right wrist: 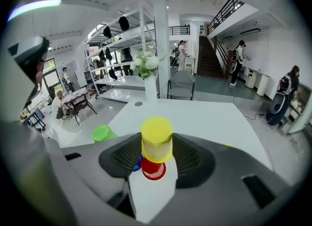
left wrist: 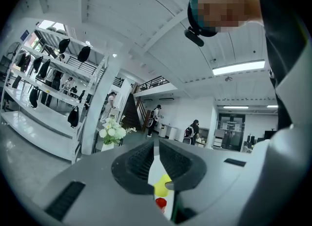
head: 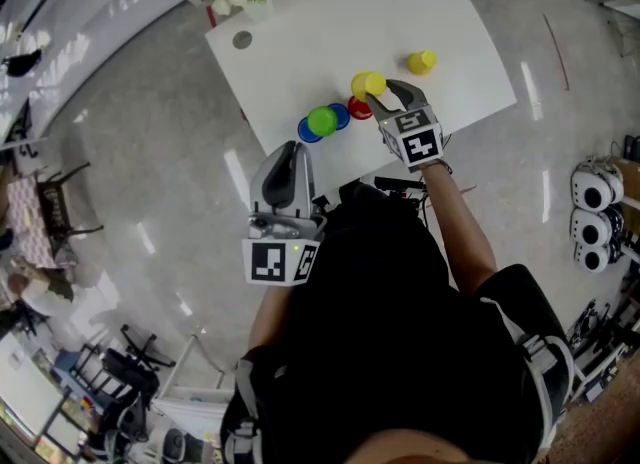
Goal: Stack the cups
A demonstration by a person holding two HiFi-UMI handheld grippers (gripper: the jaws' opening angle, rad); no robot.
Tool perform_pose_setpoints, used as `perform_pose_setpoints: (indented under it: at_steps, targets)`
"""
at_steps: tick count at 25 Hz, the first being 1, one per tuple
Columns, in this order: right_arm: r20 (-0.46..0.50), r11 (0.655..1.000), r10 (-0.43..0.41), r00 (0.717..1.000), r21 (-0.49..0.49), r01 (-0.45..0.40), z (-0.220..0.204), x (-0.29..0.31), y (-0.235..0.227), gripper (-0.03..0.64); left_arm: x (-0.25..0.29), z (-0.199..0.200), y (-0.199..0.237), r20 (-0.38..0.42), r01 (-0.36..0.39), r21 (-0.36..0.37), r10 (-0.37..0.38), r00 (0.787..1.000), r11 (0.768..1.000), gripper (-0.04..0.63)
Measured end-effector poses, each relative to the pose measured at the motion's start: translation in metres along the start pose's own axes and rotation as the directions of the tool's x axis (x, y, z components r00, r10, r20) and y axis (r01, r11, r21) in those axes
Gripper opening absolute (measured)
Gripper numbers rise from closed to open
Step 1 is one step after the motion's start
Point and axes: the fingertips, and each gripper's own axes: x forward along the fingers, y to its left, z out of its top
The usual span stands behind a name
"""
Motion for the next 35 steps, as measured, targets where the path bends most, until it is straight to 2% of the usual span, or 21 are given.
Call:
perform_pose_setpoints:
  at_steps: [11, 16, 35]
  targets:
    - [-0.058, 0.994, 0.09, 0.994, -0.053, -0.093, -0.02, 0.002, 0.041, 0.213, -0.014, 0.002, 0.001, 0.015, -0.024, 0.004, 0.024, 1.0, 1.0, 0.051]
    - [-0.095, 0.992, 0.093, 0.991, -0.079, -0.1, -0.029, 0.012, 0.046, 0.213, -0.015, 0.004, 0.006, 0.025, -0.032, 0.004, 0.031, 0.999, 0.999, 0.051]
    - [-0.124, 0.984, 0.115, 0.986, -0.123, -0.13, -0.036, 0.021, 0.056, 0.215, -0.014, 0.007, 0.004, 0.027, -0.025, 0.015, 0.024, 0.999, 1.0, 0.051]
